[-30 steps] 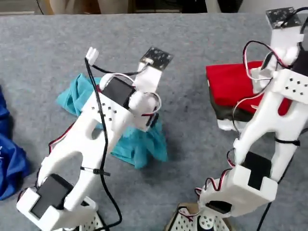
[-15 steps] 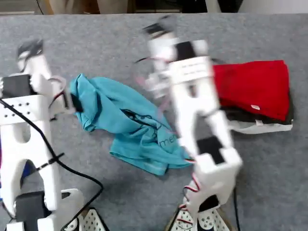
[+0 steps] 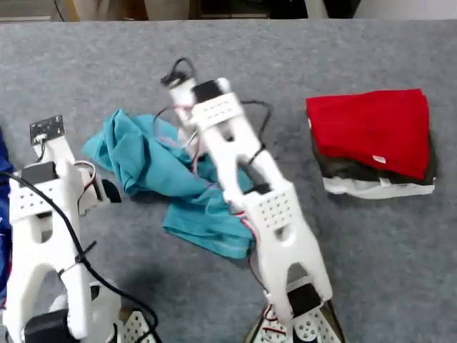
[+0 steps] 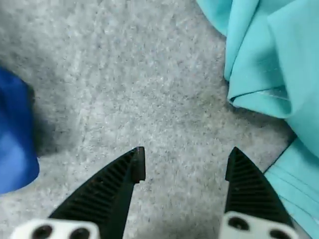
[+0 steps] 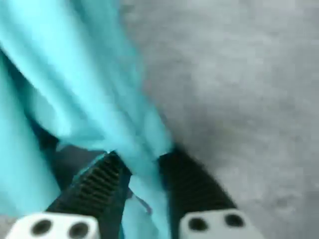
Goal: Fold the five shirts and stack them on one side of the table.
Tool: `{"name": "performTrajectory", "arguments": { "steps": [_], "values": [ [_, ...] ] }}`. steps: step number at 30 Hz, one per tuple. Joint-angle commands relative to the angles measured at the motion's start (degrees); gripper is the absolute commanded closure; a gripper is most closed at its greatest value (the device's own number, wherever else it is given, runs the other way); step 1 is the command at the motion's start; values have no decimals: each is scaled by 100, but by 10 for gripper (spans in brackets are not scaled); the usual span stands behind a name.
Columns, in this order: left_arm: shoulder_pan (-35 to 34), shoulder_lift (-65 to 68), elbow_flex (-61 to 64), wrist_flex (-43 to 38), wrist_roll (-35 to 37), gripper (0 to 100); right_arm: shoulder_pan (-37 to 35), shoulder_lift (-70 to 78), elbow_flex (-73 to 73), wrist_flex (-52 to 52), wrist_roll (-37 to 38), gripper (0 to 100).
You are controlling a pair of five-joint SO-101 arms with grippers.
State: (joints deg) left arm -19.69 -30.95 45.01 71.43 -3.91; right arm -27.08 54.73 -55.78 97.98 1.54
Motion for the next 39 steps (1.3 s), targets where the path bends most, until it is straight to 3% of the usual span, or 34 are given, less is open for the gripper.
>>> {"name": "performTrajectory", "arguments": {
  "steps": [1,5,10,13,15,19,24,28,32,36,39],
  "values": [
    [176,-295,114,-88,-26,733,796,-84,-1490,440,62,995],
    [1143,-444,325,-70,-9,733,1552,-321,-1859,440,325,994],
    [3191,-910,668,-158,0,733,2053,-374,-1481,440,378,994],
    [4299,-1095,853,-809,176,733,2079,-374,-1068,422,387,994],
    [4651,-1086,1081,-1635,536,730,2044,-374,-892,413,396,994],
    [4844,-541,1495,-3086,1284,732,2079,-374,-822,413,396,994],
    [4862,1095,1196,-3385,1591,733,2097,-374,-840,413,396,994],
    [4862,2281,0,-2655,1565,815,2079,-374,-840,413,396,994],
    [4844,3178,-818,-2022,1029,983,2114,-400,-848,413,396,994],
    [4563,3160,-1169,-1143,404,982,2167,-400,-848,422,396,994],
    [3833,2440,-1196,-747,0,982,2185,-418,-840,440,387,994]
  ]
}}
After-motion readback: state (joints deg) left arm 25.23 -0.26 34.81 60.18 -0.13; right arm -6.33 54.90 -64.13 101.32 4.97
